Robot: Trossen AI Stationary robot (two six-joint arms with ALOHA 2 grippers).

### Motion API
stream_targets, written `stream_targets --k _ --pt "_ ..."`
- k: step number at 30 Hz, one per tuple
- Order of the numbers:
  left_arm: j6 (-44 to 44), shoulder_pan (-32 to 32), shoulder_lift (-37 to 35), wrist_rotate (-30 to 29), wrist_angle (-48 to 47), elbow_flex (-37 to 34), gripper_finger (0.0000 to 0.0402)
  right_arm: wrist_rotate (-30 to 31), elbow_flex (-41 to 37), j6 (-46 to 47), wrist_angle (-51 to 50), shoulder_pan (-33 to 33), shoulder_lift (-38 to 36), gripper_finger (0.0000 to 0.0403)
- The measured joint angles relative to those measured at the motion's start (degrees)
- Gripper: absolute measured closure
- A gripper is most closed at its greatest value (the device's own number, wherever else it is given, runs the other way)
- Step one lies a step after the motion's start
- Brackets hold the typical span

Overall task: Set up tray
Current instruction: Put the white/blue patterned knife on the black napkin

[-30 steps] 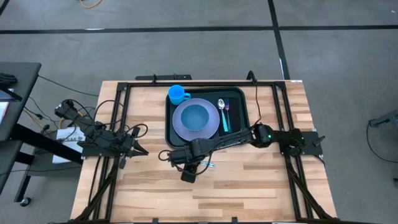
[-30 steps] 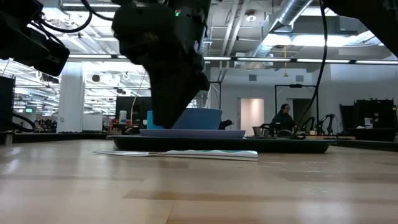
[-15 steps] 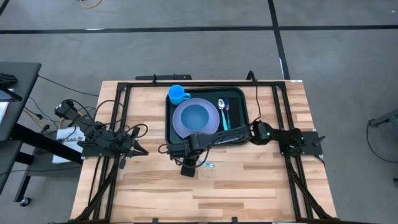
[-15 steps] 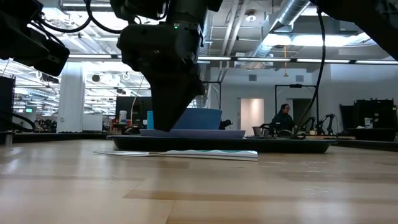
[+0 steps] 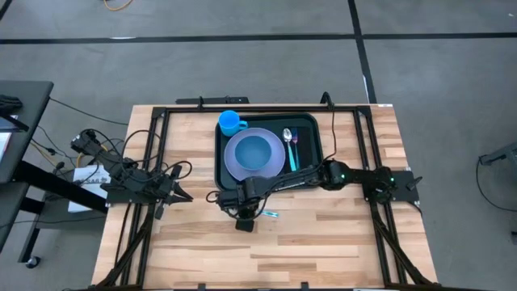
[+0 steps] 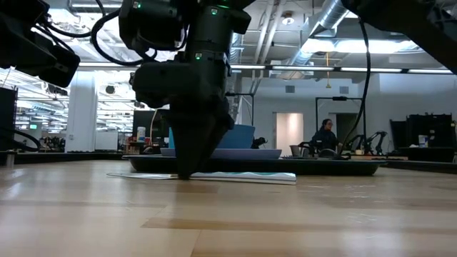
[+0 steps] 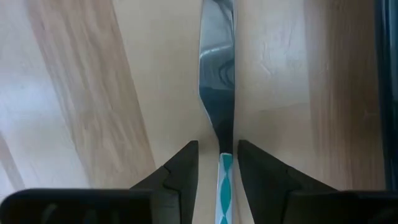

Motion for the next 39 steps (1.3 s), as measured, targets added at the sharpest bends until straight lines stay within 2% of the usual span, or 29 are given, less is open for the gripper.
stream_targets --k 13,27,39 --pt "0.0 0.0 0.0 0.0 0.0 0.0 0.0387 0.1 0.0 0.1 0.6 -0.1 1.0 0.0300" --pt "0.0 0.0 0.0 0.0 0.0 0.0 0.0387 -0.2 -0.2 0.8 0.6 -0.8 1.0 0.0394" --pt "0.0 0.0 0.0 0.0 0.0 0.0 0.0387 -1.2 -0.2 1.8 0.7 -0.8 1.0 0.0398"
